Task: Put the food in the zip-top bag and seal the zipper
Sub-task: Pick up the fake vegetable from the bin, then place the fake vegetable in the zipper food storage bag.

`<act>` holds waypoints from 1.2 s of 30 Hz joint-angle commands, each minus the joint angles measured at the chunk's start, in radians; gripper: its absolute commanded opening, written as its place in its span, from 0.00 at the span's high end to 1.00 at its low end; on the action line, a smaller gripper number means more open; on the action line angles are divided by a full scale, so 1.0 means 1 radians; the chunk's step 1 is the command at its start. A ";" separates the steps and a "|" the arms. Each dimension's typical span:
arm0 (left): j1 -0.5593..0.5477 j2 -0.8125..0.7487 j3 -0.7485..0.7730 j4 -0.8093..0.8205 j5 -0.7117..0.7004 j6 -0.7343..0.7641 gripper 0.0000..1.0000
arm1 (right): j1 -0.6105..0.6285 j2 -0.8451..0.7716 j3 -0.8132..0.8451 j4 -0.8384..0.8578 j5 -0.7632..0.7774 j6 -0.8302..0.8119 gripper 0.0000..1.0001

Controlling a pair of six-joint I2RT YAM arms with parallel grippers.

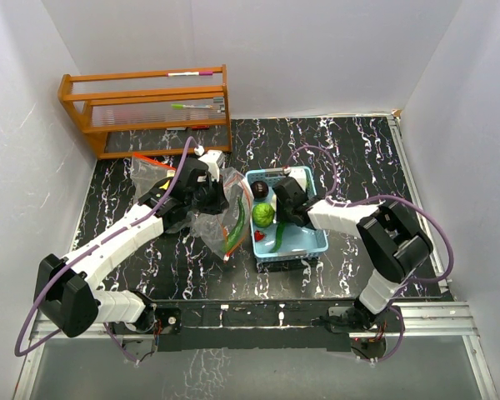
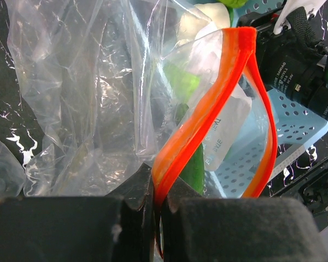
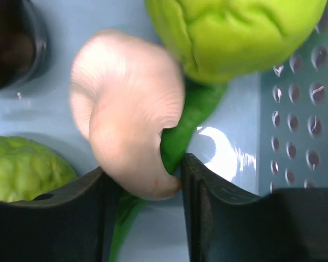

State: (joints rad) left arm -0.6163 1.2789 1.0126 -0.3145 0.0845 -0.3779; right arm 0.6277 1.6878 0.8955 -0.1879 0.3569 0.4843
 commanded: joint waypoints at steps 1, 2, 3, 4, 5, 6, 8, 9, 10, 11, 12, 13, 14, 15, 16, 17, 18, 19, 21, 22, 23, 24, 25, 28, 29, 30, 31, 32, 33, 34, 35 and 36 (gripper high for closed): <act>0.007 -0.040 -0.003 0.000 -0.014 0.010 1.00 | -0.004 -0.044 -0.030 0.016 0.051 0.031 0.62; 0.008 -0.039 -0.003 0.001 -0.014 0.009 1.00 | -0.004 -0.066 -0.038 0.015 0.060 0.030 0.65; 0.007 -0.039 -0.003 0.003 -0.013 0.008 1.00 | -0.004 -0.088 -0.045 0.014 0.066 0.026 0.68; 0.008 -0.038 -0.004 0.006 -0.012 0.008 1.00 | -0.005 -0.114 -0.051 0.009 0.072 0.024 0.72; 0.009 -0.036 -0.004 0.007 -0.012 0.007 1.00 | -0.004 -0.142 -0.055 0.000 0.077 0.023 0.76; 0.009 -0.035 -0.005 0.009 -0.013 0.007 1.00 | -0.004 -0.169 -0.058 -0.005 0.076 0.021 0.79; 0.009 -0.032 -0.004 0.011 -0.011 0.005 1.00 | -0.005 -0.240 -0.068 -0.009 0.071 0.018 0.83; 0.009 -0.030 -0.004 0.012 -0.011 0.005 1.00 | -0.005 -0.277 -0.074 -0.005 0.066 0.013 0.84; 0.010 -0.030 -0.005 0.012 -0.011 0.005 1.00 | -0.004 -0.319 -0.083 0.003 0.054 0.006 0.85; 0.011 -0.030 -0.005 0.012 -0.014 0.005 1.00 | -0.004 -0.358 -0.095 0.014 0.042 -0.002 0.86; 0.011 -0.029 -0.005 0.012 -0.015 0.005 1.00 | -0.004 -0.402 -0.105 0.027 0.030 -0.008 0.87; 0.012 -0.029 -0.005 0.012 -0.017 0.005 1.00 | -0.004 -0.441 -0.115 0.039 0.019 -0.014 0.87; 0.013 -0.029 -0.005 0.012 -0.018 0.006 1.00 | -0.005 -0.481 -0.125 0.054 0.007 -0.022 0.88; 0.014 -0.028 -0.005 0.012 -0.020 0.007 1.00 | -0.004 -0.520 -0.135 0.067 -0.011 -0.031 0.88; 0.015 -0.027 -0.005 0.012 -0.019 0.007 1.00 | -0.004 -0.557 -0.145 0.081 -0.030 -0.036 0.88; 0.016 -0.026 -0.004 0.012 -0.017 0.006 1.00 | -0.004 -0.597 -0.158 0.101 -0.056 -0.041 0.89; 0.015 -0.026 -0.003 0.014 -0.015 0.005 1.00 | -0.004 -0.635 -0.171 0.127 -0.085 -0.047 0.89; 0.016 -0.024 -0.003 0.015 -0.011 0.004 1.00 | -0.004 -0.673 -0.184 0.153 -0.118 -0.054 0.89; 0.018 -0.021 0.001 0.016 -0.005 0.000 1.00 | -0.005 -0.736 -0.207 0.205 -0.196 -0.076 0.90; 0.018 -0.020 0.002 0.018 0.001 -0.002 1.00 | -0.004 -0.773 -0.220 0.235 -0.235 -0.087 0.90; 0.018 -0.018 0.004 0.019 0.006 -0.004 1.00 | -0.004 -0.797 -0.231 0.262 -0.274 -0.096 0.90; 0.017 -0.016 0.006 0.021 0.010 -0.006 1.00 | -0.003 -0.818 -0.244 0.292 -0.311 -0.101 0.90; 0.018 -0.015 0.007 0.023 0.014 -0.007 1.00 | -0.003 -0.838 -0.255 0.319 -0.345 -0.101 0.90; 0.019 -0.008 0.010 0.023 0.022 -0.010 1.00 | -0.003 -0.871 -0.289 0.431 -0.434 -0.075 0.90; 0.019 -0.006 0.011 0.024 0.025 -0.011 1.00 | -0.002 -0.870 -0.301 0.484 -0.464 -0.057 0.90; 0.018 -0.004 0.012 0.025 0.027 -0.012 1.00 | -0.002 -0.862 -0.307 0.532 -0.495 -0.039 0.90; 0.018 -0.003 0.012 0.026 0.030 -0.014 1.00 | 0.000 -0.852 -0.309 0.572 -0.518 -0.023 0.90; 0.019 -0.001 0.013 0.026 0.033 -0.016 1.00 | 0.010 -0.846 -0.315 0.641 -0.521 -0.007 0.90; 0.019 0.000 0.014 0.026 0.035 -0.017 1.00 | 0.023 -0.843 -0.341 0.713 -0.503 0.005 0.91; 0.019 0.001 0.014 0.027 0.040 -0.019 1.00 | 0.039 -0.842 -0.362 0.784 -0.467 0.015 0.91; 0.019 0.002 0.013 0.030 0.044 -0.021 1.00 | 0.059 -0.837 -0.376 0.843 -0.412 0.015 0.92; 0.019 0.003 0.013 0.032 0.049 -0.024 1.00 | 0.081 -0.826 -0.380 0.889 -0.359 0.008 0.92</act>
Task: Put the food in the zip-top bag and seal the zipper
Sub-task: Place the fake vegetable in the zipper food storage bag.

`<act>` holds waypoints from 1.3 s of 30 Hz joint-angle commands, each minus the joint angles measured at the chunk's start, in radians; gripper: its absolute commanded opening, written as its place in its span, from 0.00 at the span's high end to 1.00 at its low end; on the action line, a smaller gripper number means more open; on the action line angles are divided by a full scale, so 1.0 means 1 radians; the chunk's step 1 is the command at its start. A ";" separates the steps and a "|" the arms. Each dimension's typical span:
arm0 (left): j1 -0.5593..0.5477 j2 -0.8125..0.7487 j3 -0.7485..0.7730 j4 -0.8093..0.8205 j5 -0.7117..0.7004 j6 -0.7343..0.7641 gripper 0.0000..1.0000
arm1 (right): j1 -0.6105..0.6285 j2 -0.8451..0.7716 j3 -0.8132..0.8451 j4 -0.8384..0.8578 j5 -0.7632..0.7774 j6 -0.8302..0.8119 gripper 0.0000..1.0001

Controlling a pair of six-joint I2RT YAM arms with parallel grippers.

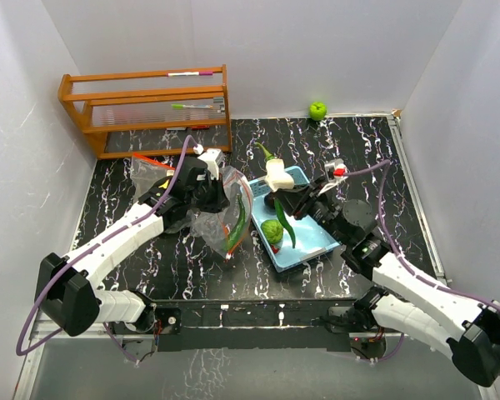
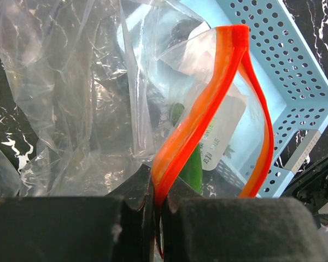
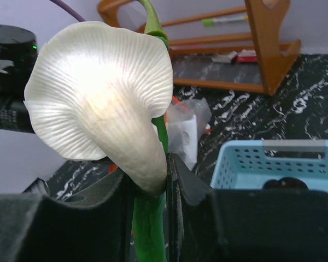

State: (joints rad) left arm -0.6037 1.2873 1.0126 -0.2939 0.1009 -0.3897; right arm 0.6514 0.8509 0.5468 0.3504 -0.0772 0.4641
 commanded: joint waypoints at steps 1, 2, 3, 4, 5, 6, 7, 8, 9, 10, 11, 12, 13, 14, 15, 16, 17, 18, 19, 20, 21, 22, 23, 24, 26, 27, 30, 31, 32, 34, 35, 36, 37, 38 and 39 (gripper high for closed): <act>0.007 -0.004 0.013 0.014 0.039 -0.017 1.00 | 0.078 0.028 -0.031 0.395 0.127 0.013 0.92; 0.007 -0.001 0.014 0.016 0.046 -0.021 1.00 | 0.098 0.050 -0.026 0.436 0.172 0.004 0.92; 0.007 0.002 0.017 0.018 0.053 -0.026 1.00 | 0.120 0.071 -0.023 0.478 0.204 -0.001 0.92; 0.006 0.006 0.021 0.020 0.057 -0.031 1.00 | 0.146 0.097 -0.022 0.531 0.238 -0.009 0.92; 0.007 0.010 0.026 0.025 0.063 -0.039 1.00 | 0.178 0.122 -0.021 0.579 0.296 -0.021 0.92; 0.007 0.013 0.033 0.029 0.069 -0.045 1.00 | 0.219 0.152 -0.021 0.635 0.345 -0.058 0.92; 0.007 0.018 0.041 0.031 0.076 -0.051 1.00 | 0.257 0.181 -0.021 0.694 0.397 -0.081 0.92; 0.006 0.023 0.048 0.033 0.087 -0.058 1.00 | 0.295 0.209 -0.018 0.750 0.444 -0.137 0.92; 0.007 0.029 0.056 0.035 0.098 -0.063 1.00 | 0.328 0.239 -0.013 0.805 0.488 -0.177 0.92; 0.007 0.033 0.064 0.036 0.110 -0.067 1.00 | 0.351 0.271 -0.008 0.859 0.511 -0.211 0.92; 0.006 0.039 0.069 0.036 0.119 -0.071 1.00 | 0.368 0.301 0.001 0.912 0.524 -0.241 0.92; 0.006 0.043 0.075 0.034 0.125 -0.072 1.00 | 0.380 0.335 0.013 0.948 0.537 -0.267 0.92; 0.007 0.047 0.078 0.033 0.135 -0.075 1.00 | 0.391 0.365 0.026 0.980 0.545 -0.288 0.92; 0.008 0.051 0.084 0.028 0.156 -0.080 1.00 | 0.401 0.407 0.037 1.013 0.549 -0.314 0.92; 0.009 0.054 0.089 0.026 0.178 -0.084 1.00 | 0.409 0.437 0.051 1.042 0.557 -0.337 0.92; 0.010 0.056 0.093 0.026 0.202 -0.091 1.00 | 0.415 0.464 0.057 1.087 0.571 -0.362 0.92; 0.013 0.056 0.095 0.027 0.221 -0.098 1.00 | 0.419 0.491 0.061 1.132 0.585 -0.382 0.93; 0.014 0.059 0.097 0.027 0.237 -0.105 1.00 | 0.423 0.516 0.064 1.177 0.599 -0.402 0.92; 0.014 0.061 0.100 0.025 0.251 -0.109 1.00 | 0.428 0.538 0.070 1.219 0.614 -0.428 0.92; 0.016 0.062 0.100 0.024 0.261 -0.113 1.00 | 0.433 0.559 0.075 1.250 0.633 -0.455 0.92; 0.018 0.064 0.102 0.023 0.270 -0.116 1.00 | 0.439 0.577 0.085 1.273 0.651 -0.485 0.92; 0.018 0.064 0.103 0.022 0.280 -0.120 1.00 | 0.443 0.597 0.096 1.290 0.668 -0.517 0.92; 0.022 0.064 0.103 0.021 0.290 -0.124 1.00 | 0.445 0.615 0.102 1.305 0.680 -0.547 0.92; 0.024 0.064 0.104 0.021 0.299 -0.128 1.00 | 0.446 0.635 0.104 1.328 0.697 -0.571 0.92; 0.029 0.063 0.105 0.019 0.318 -0.136 1.00 | 0.449 0.675 0.096 1.383 0.718 -0.620 0.92; 0.031 0.061 0.107 0.018 0.325 -0.138 1.00 | 0.454 0.694 0.092 1.410 0.732 -0.655 0.92; 0.038 0.061 0.110 0.016 0.331 -0.143 1.00 | 0.483 0.728 0.067 1.457 0.785 -0.737 0.92; 0.041 0.061 0.110 0.019 0.334 -0.146 1.00 | 0.494 0.732 0.053 1.463 0.798 -0.753 0.92; 0.045 0.064 0.112 0.026 0.341 -0.152 1.00 | 0.505 0.733 0.038 1.465 0.812 -0.762 0.92; 0.051 0.073 0.119 0.040 0.365 -0.166 1.00 | 0.525 0.730 -0.001 1.469 0.848 -0.763 0.92; 0.053 0.076 0.126 0.045 0.375 -0.169 1.00 | 0.531 0.724 -0.022 1.470 0.866 -0.757 0.92; 0.055 0.076 0.134 0.049 0.384 -0.174 1.00 | 0.535 0.717 -0.039 1.469 0.882 -0.749 0.92; 0.055 0.093 0.143 0.051 0.389 -0.177 1.00 | 0.537 0.712 -0.058 1.470 0.899 -0.739 0.92; 0.057 0.102 0.155 0.054 0.393 -0.181 1.00 | 0.537 0.705 -0.075 1.469 0.910 -0.728 0.92; 0.056 0.107 0.159 0.056 0.398 -0.183 1.00 | 0.539 0.699 -0.091 1.467 0.920 -0.714 0.92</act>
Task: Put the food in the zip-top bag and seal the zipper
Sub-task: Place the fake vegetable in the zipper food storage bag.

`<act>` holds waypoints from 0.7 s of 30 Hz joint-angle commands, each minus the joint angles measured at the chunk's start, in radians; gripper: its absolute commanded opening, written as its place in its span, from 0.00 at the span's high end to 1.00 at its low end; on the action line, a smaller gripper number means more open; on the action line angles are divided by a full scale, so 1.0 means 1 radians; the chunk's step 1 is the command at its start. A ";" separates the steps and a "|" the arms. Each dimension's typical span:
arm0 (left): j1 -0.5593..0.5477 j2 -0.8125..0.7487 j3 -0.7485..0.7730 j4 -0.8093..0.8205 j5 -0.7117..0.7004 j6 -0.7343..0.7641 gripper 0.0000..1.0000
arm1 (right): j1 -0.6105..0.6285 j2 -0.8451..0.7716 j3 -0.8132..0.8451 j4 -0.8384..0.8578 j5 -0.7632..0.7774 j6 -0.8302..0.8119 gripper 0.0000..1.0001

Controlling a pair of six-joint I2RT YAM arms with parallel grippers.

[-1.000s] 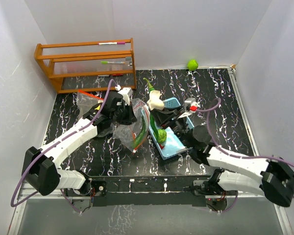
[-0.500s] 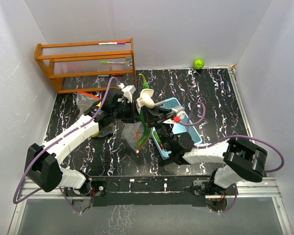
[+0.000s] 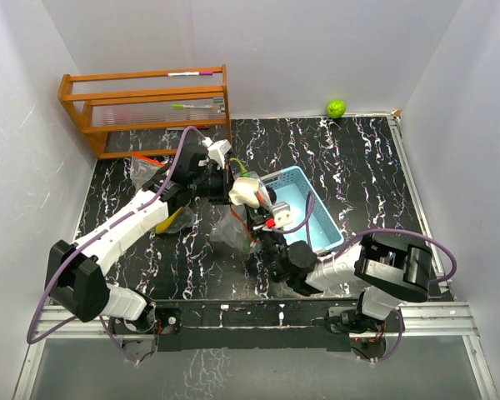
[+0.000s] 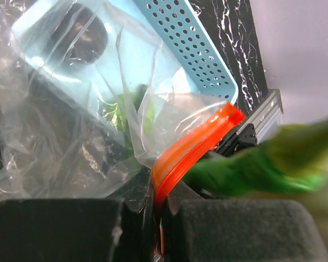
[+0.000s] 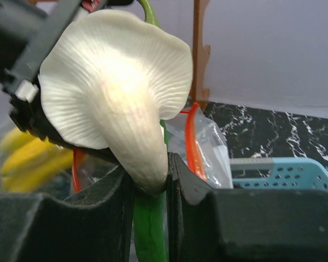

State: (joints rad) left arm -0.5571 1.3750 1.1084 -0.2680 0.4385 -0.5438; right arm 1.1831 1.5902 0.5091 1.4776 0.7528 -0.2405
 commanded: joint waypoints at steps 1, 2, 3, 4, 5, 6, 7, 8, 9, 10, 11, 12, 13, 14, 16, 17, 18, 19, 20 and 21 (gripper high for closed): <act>0.010 0.023 0.072 0.036 0.065 -0.033 1.00 | 0.007 -0.048 -0.070 0.338 0.100 0.007 0.92; 0.010 0.024 0.076 0.042 0.070 -0.042 1.00 | 0.007 -0.056 -0.086 0.337 0.106 0.025 0.92; 0.011 0.025 0.079 0.052 0.078 -0.052 1.00 | 0.007 -0.064 -0.099 0.328 0.117 0.041 0.92; 0.011 0.025 0.079 0.061 0.087 -0.062 1.00 | 0.007 -0.069 -0.106 0.319 0.131 0.052 0.92; 0.011 0.023 0.079 0.077 0.093 -0.071 1.00 | 0.007 -0.071 -0.111 0.309 0.141 0.055 0.92; 0.010 0.021 0.079 0.085 0.096 -0.081 1.00 | 0.007 -0.074 -0.113 0.294 0.145 0.055 0.92; 0.011 0.016 0.079 0.096 0.095 -0.087 1.00 | 0.007 -0.080 -0.116 0.275 0.147 0.062 0.92; 0.012 0.012 0.078 0.101 0.084 -0.091 1.00 | 0.007 -0.089 -0.123 0.248 0.145 0.081 0.91; 0.012 0.007 0.077 0.107 0.077 -0.092 1.00 | 0.007 -0.105 -0.131 0.211 0.134 0.104 0.91; 0.013 0.001 0.074 0.113 0.060 -0.095 1.00 | 0.007 -0.124 -0.138 0.159 0.118 0.133 0.91; 0.013 -0.002 0.070 0.122 0.048 -0.100 1.00 | 0.007 -0.150 -0.136 0.081 0.094 0.176 0.91; 0.014 -0.003 0.065 0.134 0.044 -0.109 1.00 | 0.007 -0.176 -0.132 -0.009 0.089 0.220 0.90; 0.015 -0.002 0.059 0.149 0.047 -0.123 1.00 | 0.006 -0.196 -0.113 -0.107 0.094 0.260 0.90; 0.016 -0.003 0.052 0.170 0.056 -0.140 1.00 | 0.006 -0.211 -0.102 -0.173 0.094 0.283 0.89; 0.016 -0.003 0.035 0.218 0.089 -0.178 1.00 | 0.006 -0.219 -0.093 -0.194 0.093 0.275 0.89; 0.016 -0.002 0.029 0.233 0.098 -0.188 1.00 | 0.006 -0.216 -0.081 -0.188 0.088 0.257 0.88; 0.016 -0.002 0.025 0.241 0.098 -0.193 1.00 | 0.005 -0.211 -0.069 -0.190 0.075 0.233 0.88; 0.016 -0.003 0.021 0.247 0.095 -0.196 1.00 | 0.006 -0.204 -0.055 -0.200 0.057 0.211 0.88; 0.016 -0.003 0.016 0.251 0.089 -0.197 1.00 | 0.006 -0.203 -0.042 -0.223 0.038 0.203 0.88; 0.016 -0.003 0.015 0.256 0.085 -0.199 1.00 | 0.006 -0.207 -0.031 -0.264 0.022 0.215 0.87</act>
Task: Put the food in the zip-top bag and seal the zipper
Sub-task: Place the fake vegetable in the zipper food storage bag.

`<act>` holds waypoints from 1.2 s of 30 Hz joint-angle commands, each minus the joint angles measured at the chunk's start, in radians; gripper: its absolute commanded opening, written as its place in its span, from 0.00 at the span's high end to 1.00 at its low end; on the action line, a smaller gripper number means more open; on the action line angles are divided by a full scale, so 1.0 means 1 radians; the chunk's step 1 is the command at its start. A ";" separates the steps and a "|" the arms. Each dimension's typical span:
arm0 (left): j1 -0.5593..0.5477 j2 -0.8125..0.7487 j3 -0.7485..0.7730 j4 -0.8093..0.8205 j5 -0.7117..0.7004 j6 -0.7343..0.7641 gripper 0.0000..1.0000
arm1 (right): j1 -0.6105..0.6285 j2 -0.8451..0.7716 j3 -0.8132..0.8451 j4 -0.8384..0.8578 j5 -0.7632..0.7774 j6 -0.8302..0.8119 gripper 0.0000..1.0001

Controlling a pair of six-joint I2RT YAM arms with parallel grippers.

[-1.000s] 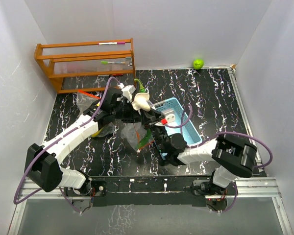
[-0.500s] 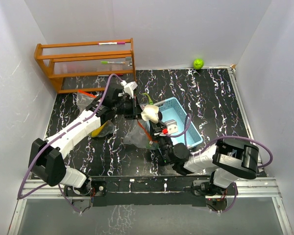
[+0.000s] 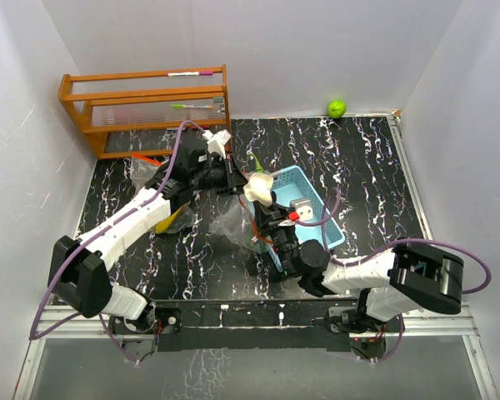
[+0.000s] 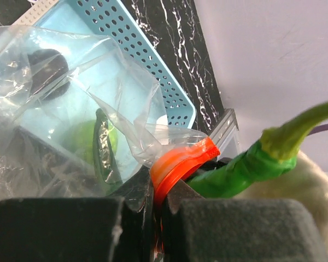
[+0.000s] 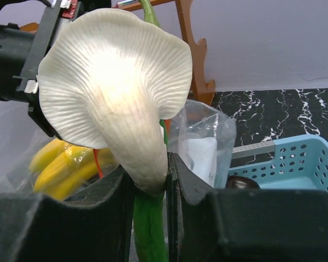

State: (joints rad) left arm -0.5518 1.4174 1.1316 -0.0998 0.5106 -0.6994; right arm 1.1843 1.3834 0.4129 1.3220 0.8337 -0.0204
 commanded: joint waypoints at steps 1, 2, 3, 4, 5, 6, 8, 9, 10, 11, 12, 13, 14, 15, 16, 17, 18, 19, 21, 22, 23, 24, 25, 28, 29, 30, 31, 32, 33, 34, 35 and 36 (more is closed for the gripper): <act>0.010 -0.045 -0.010 0.095 0.015 -0.045 1.00 | 0.005 -0.006 0.072 -0.141 -0.063 0.015 0.87; 0.011 -0.045 -0.011 0.102 0.021 -0.049 1.00 | 0.005 -0.008 0.073 -0.149 -0.060 0.031 0.87; 0.010 -0.045 -0.013 0.109 0.029 -0.054 1.00 | 0.005 -0.007 0.073 -0.131 -0.041 0.024 0.87; 0.010 -0.045 -0.016 0.116 0.036 -0.057 1.00 | 0.005 -0.003 0.073 -0.095 -0.015 0.001 0.87; 0.011 -0.045 -0.021 0.123 0.042 -0.064 1.00 | 0.005 0.005 0.075 -0.032 0.018 -0.042 0.87; 0.010 -0.045 -0.031 0.132 0.052 -0.071 1.00 | 0.003 0.018 0.077 0.051 0.042 -0.100 0.87; 0.012 -0.045 -0.053 0.148 0.064 -0.088 1.00 | -0.002 0.051 0.093 0.218 0.060 -0.237 0.87; 0.011 -0.044 -0.061 0.152 0.066 -0.092 1.00 | -0.006 0.068 0.107 0.277 0.060 -0.314 0.87; 0.010 -0.045 -0.067 0.153 0.066 -0.094 1.00 | -0.011 0.088 0.134 0.320 0.060 -0.350 0.87; 0.010 -0.045 -0.072 0.151 0.066 -0.095 1.00 | -0.016 0.105 0.155 0.346 0.058 -0.372 0.87; 0.010 -0.045 -0.076 0.152 0.065 -0.096 1.00 | -0.020 0.118 0.169 0.364 0.052 -0.380 0.87; 0.011 -0.069 -0.082 0.153 0.063 -0.100 1.00 | -0.023 0.128 0.181 0.378 0.038 -0.378 0.87; 0.011 -0.076 -0.088 0.155 0.061 -0.105 1.00 | -0.024 0.136 0.189 0.389 0.026 -0.370 0.87; 0.010 -0.080 -0.092 0.159 0.061 -0.109 1.00 | -0.026 0.144 0.198 0.402 0.018 -0.360 0.87; 0.010 -0.083 -0.098 0.161 0.059 -0.112 1.00 | -0.027 0.149 0.204 0.420 0.012 -0.352 0.87; 0.010 -0.085 -0.105 0.162 0.056 -0.115 1.00 | -0.026 0.156 0.208 0.434 0.006 -0.346 0.87; 0.011 -0.087 -0.109 0.164 0.055 -0.118 1.00 | -0.026 0.162 0.211 0.449 0.001 -0.339 0.87; 0.010 -0.086 -0.114 0.167 0.055 -0.124 1.00 | -0.027 0.167 0.213 0.463 -0.001 -0.335 0.88; 0.011 -0.085 -0.119 0.185 0.057 -0.144 1.00 | -0.026 0.181 0.214 0.494 0.009 -0.333 0.88; 0.010 -0.084 -0.124 0.198 0.060 -0.157 1.00 | -0.027 0.181 0.215 0.496 0.017 -0.325 0.88; 0.010 -0.082 -0.127 0.216 0.064 -0.175 1.00 | -0.028 0.181 0.214 0.496 0.023 -0.309 0.88; 0.010 -0.080 -0.132 0.233 0.070 -0.191 1.00 | -0.031 0.179 0.213 0.497 0.018 -0.296 0.89; 0.011 -0.077 -0.137 0.252 0.080 -0.211 1.00 | -0.032 0.175 0.212 0.496 0.008 -0.282 0.89; 0.012 -0.067 -0.155 0.321 0.112 -0.291 1.00 | -0.035 0.154 0.206 0.496 -0.016 -0.281 0.89; 0.016 -0.065 -0.159 0.347 0.120 -0.317 1.00 | -0.035 0.145 0.190 0.497 -0.024 -0.273 0.89; 0.019 -0.063 -0.160 0.371 0.126 -0.339 1.00 | -0.035 0.136 0.173 0.497 -0.031 -0.263 0.89; 0.023 -0.061 -0.157 0.394 0.128 -0.356 1.00 | -0.035 0.131 0.152 0.496 -0.034 -0.254 0.89; 0.027 -0.059 -0.151 0.404 0.129 -0.370 1.00 | -0.035 0.127 0.132 0.497 -0.036 -0.247 0.89; 0.032 -0.055 -0.142 0.420 0.131 -0.384 1.00 | -0.035 0.123 0.109 0.497 -0.035 -0.239 0.89; 0.033 -0.054 -0.134 0.433 0.132 -0.398 1.00 | -0.035 0.120 0.087 0.497 -0.032 -0.227 0.89; 0.035 -0.054 -0.125 0.449 0.135 -0.414 1.00 | -0.035 0.119 0.071 0.497 -0.022 -0.221 0.89; 0.036 -0.054 -0.122 0.468 0.141 -0.432 1.00 | -0.034 0.115 0.054 0.489 -0.015 -0.210 0.89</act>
State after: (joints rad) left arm -0.5236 1.3758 0.9714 0.2207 0.5838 -1.0225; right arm 1.1500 1.5177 0.5293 1.4834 0.8268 -0.2775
